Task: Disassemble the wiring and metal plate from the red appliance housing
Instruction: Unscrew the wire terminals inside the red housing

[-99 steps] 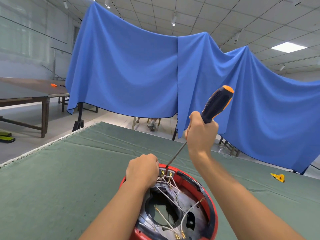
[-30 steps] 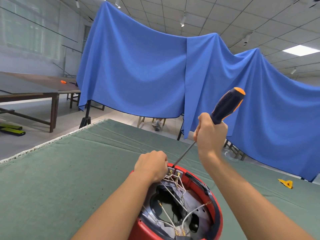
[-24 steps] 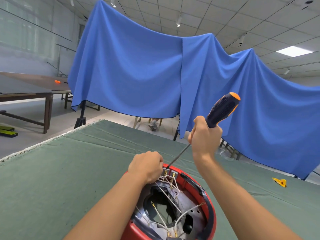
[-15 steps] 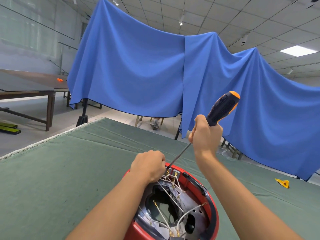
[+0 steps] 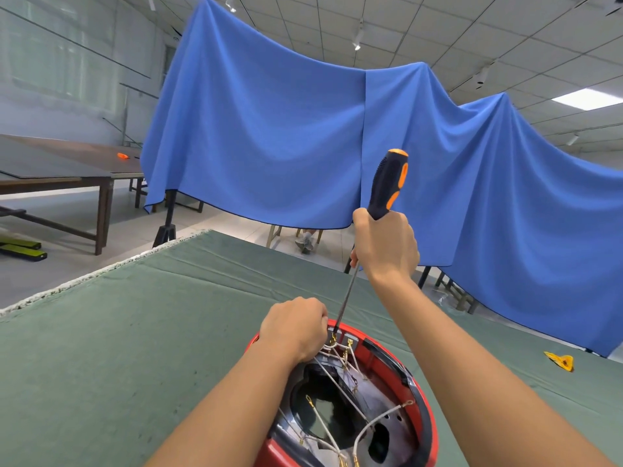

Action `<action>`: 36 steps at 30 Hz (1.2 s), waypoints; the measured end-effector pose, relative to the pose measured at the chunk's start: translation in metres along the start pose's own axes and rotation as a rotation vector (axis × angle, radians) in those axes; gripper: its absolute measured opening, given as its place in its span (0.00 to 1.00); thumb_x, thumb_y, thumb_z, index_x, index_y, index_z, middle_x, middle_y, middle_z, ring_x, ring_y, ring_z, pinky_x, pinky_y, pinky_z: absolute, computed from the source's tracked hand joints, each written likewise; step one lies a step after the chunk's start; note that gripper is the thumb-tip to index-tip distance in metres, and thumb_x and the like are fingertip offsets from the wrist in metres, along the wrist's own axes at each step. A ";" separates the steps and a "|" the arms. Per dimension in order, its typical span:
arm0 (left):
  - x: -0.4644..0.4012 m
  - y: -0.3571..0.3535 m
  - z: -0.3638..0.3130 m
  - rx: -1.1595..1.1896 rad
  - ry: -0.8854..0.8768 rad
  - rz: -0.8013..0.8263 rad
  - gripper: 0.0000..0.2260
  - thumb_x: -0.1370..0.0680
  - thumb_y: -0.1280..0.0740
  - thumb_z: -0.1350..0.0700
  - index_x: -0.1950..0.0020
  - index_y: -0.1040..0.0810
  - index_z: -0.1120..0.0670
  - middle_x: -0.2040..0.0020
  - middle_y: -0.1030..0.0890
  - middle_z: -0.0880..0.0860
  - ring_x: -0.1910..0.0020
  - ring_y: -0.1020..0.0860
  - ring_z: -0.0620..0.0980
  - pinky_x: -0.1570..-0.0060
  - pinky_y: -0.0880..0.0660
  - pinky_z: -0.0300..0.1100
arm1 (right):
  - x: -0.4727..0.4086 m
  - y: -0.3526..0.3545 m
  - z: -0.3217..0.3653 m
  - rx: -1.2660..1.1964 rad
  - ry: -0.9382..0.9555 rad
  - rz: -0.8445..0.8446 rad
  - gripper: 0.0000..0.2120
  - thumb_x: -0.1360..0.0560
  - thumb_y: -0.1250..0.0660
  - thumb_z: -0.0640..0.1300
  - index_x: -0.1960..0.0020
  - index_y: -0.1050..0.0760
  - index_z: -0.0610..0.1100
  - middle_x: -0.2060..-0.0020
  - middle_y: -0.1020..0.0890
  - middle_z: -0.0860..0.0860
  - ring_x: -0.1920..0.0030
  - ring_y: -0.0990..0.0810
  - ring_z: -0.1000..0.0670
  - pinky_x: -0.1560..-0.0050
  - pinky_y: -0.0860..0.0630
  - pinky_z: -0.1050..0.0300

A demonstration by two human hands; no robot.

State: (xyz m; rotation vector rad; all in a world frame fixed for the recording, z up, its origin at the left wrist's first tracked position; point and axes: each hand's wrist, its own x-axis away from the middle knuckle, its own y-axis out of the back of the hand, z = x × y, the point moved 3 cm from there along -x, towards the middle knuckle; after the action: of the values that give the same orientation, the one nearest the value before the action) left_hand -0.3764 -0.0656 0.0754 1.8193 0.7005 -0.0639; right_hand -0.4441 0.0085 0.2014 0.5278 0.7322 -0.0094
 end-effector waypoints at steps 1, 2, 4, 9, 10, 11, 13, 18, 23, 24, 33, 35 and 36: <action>0.000 0.000 0.000 0.002 0.001 0.001 0.13 0.21 0.45 0.53 0.49 0.21 0.52 0.50 0.18 0.54 0.52 0.22 0.57 0.57 0.31 0.45 | -0.002 -0.002 -0.001 -0.003 0.002 -0.018 0.13 0.29 0.41 0.50 0.69 0.33 0.43 0.70 0.20 0.46 0.67 0.24 0.44 0.68 0.35 0.57; 0.000 0.000 0.000 0.003 0.002 0.002 0.13 0.21 0.45 0.53 0.49 0.21 0.52 0.50 0.18 0.54 0.52 0.22 0.58 0.56 0.31 0.45 | -0.003 -0.003 -0.002 -0.016 0.004 -0.036 0.14 0.29 0.41 0.49 0.70 0.34 0.44 0.70 0.21 0.46 0.68 0.25 0.45 0.70 0.37 0.57; 0.001 0.000 0.000 0.002 0.000 0.002 0.13 0.21 0.45 0.53 0.50 0.21 0.52 0.50 0.18 0.54 0.52 0.22 0.58 0.57 0.31 0.46 | -0.005 -0.007 -0.005 -0.072 -0.014 -0.058 0.14 0.29 0.41 0.48 0.71 0.36 0.44 0.71 0.22 0.46 0.69 0.23 0.43 0.70 0.34 0.57; 0.001 0.001 -0.001 0.006 -0.010 0.000 0.13 0.20 0.45 0.51 0.51 0.21 0.52 0.51 0.18 0.53 0.53 0.22 0.57 0.57 0.32 0.45 | -0.019 -0.020 -0.018 -0.165 -0.124 -0.057 0.14 0.30 0.41 0.46 0.72 0.38 0.45 0.75 0.28 0.48 0.66 0.19 0.38 0.67 0.28 0.54; 0.000 0.000 -0.001 0.007 -0.010 0.005 0.13 0.20 0.45 0.50 0.50 0.21 0.52 0.51 0.18 0.53 0.52 0.22 0.56 0.56 0.32 0.45 | -0.023 -0.022 -0.021 -0.174 -0.144 -0.061 0.14 0.30 0.41 0.46 0.72 0.38 0.45 0.76 0.29 0.49 0.66 0.19 0.37 0.67 0.27 0.53; 0.000 0.000 0.000 0.009 -0.010 0.009 0.13 0.20 0.44 0.49 0.50 0.21 0.52 0.51 0.18 0.53 0.51 0.22 0.57 0.56 0.31 0.45 | -0.026 -0.025 -0.023 -0.183 -0.164 -0.063 0.14 0.29 0.41 0.45 0.72 0.38 0.45 0.75 0.29 0.49 0.66 0.19 0.37 0.66 0.27 0.53; 0.000 -0.001 0.000 0.009 -0.014 0.008 0.13 0.20 0.44 0.48 0.51 0.21 0.51 0.51 0.18 0.53 0.51 0.22 0.57 0.55 0.31 0.45 | -0.031 -0.031 -0.028 -0.191 -0.198 -0.062 0.13 0.29 0.41 0.45 0.70 0.37 0.44 0.74 0.28 0.48 0.65 0.19 0.37 0.65 0.26 0.52; 0.000 0.000 0.000 0.015 -0.018 -0.015 0.13 0.20 0.44 0.48 0.50 0.21 0.50 0.52 0.18 0.52 0.52 0.22 0.56 0.58 0.34 0.44 | -0.041 -0.047 -0.037 -0.187 -0.252 -0.048 0.11 0.28 0.40 0.44 0.68 0.34 0.43 0.72 0.28 0.49 0.66 0.24 0.40 0.64 0.27 0.52; 0.001 0.001 -0.001 0.023 -0.011 -0.018 0.13 0.20 0.43 0.48 0.51 0.21 0.51 0.53 0.18 0.52 0.53 0.22 0.56 0.58 0.33 0.44 | -0.047 -0.064 -0.041 -0.155 -0.269 0.000 0.08 0.28 0.40 0.44 0.64 0.31 0.42 0.67 0.23 0.46 0.64 0.24 0.40 0.66 0.31 0.56; 0.001 0.001 -0.001 0.022 -0.011 -0.018 0.13 0.20 0.43 0.48 0.51 0.21 0.51 0.53 0.18 0.52 0.53 0.22 0.56 0.58 0.33 0.44 | -0.046 -0.067 -0.043 -0.153 -0.275 0.016 0.08 0.28 0.40 0.44 0.64 0.30 0.42 0.66 0.23 0.45 0.63 0.24 0.40 0.65 0.29 0.55; -0.001 0.002 -0.002 0.006 0.002 -0.002 0.12 0.21 0.43 0.50 0.51 0.21 0.52 0.52 0.19 0.54 0.52 0.22 0.58 0.58 0.34 0.45 | -0.018 -0.069 -0.055 -0.225 -0.243 0.097 0.11 0.30 0.37 0.42 0.70 0.33 0.44 0.74 0.30 0.50 0.71 0.34 0.46 0.70 0.39 0.57; 0.000 0.001 -0.002 0.013 0.010 0.008 0.12 0.21 0.43 0.50 0.52 0.21 0.52 0.53 0.19 0.54 0.52 0.22 0.58 0.57 0.33 0.45 | -0.023 -0.053 -0.047 -0.324 -0.233 0.037 0.13 0.31 0.37 0.41 0.72 0.37 0.44 0.77 0.34 0.51 0.73 0.37 0.48 0.70 0.38 0.57; 0.000 0.001 -0.001 0.015 0.012 0.013 0.12 0.22 0.43 0.50 0.52 0.21 0.52 0.53 0.19 0.54 0.52 0.22 0.59 0.57 0.33 0.45 | -0.024 -0.045 -0.042 -0.375 -0.220 0.006 0.14 0.32 0.36 0.41 0.73 0.38 0.45 0.78 0.36 0.52 0.74 0.38 0.48 0.70 0.38 0.56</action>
State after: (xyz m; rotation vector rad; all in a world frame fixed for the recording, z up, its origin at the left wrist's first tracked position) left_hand -0.3764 -0.0646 0.0765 1.8402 0.6982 -0.0498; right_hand -0.4978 -0.0153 0.1703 0.1667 0.5008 0.0737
